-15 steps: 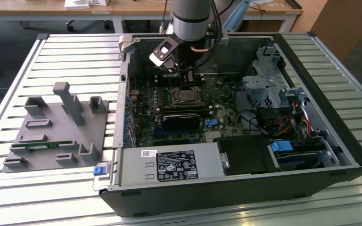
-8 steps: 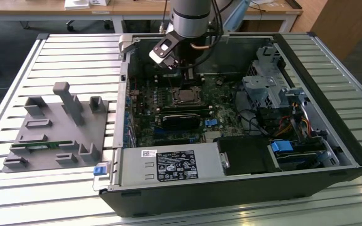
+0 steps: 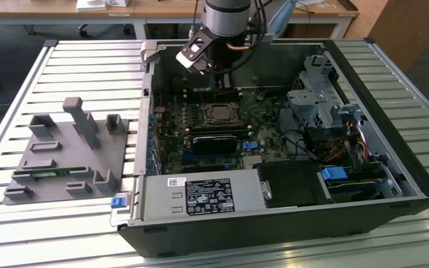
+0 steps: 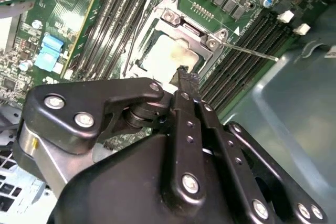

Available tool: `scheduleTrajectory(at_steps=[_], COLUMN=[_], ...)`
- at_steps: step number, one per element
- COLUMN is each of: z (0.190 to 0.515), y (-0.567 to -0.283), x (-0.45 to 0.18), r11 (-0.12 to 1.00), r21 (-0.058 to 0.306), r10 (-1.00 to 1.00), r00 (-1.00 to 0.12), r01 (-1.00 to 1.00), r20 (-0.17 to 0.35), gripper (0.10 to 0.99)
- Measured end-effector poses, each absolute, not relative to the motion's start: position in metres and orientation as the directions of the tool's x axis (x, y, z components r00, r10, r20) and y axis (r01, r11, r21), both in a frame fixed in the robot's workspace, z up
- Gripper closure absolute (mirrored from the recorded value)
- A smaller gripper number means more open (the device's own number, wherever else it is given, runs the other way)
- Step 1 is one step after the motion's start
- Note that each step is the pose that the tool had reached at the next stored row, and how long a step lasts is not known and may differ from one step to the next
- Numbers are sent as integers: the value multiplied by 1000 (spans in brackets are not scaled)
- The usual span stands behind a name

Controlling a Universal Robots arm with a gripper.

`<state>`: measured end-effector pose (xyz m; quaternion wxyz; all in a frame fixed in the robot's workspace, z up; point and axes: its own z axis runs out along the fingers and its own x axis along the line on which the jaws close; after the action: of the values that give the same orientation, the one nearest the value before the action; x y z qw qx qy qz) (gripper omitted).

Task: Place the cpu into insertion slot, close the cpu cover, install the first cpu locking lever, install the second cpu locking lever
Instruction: 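Install the first cpu locking lever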

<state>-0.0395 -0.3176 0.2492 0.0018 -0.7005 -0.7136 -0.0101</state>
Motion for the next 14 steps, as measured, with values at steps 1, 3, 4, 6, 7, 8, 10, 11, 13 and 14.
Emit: scheduleTrajectory(at_steps=[1,3,4,6,7,8,10,11,13,14], z=[251,255,255,255,255,255,255,254,254,254], y=[-318,-318,-318,-318,-318,-318,-318,-318,-318,-318], x=[-39,-39,-39,-39,-39,-39,-39,-39,-39,-39], r11=[18,21,26,53,72,90,126,144,181,197], r21=[12,12,12,12,12,12,12,12,12,12], r10=[1000,1000,1000,998,997,996,992,989,983,980], r00=[-19,-21,-26,-53,-72,-90,-126,-144,-181,-198], r01=[1000,1000,1000,999,997,996,992,990,983,980], r20=[17,17,17,17,17,16,16,16,16,16], gripper=[980,980,980,980,980,980,980,980,980,980])
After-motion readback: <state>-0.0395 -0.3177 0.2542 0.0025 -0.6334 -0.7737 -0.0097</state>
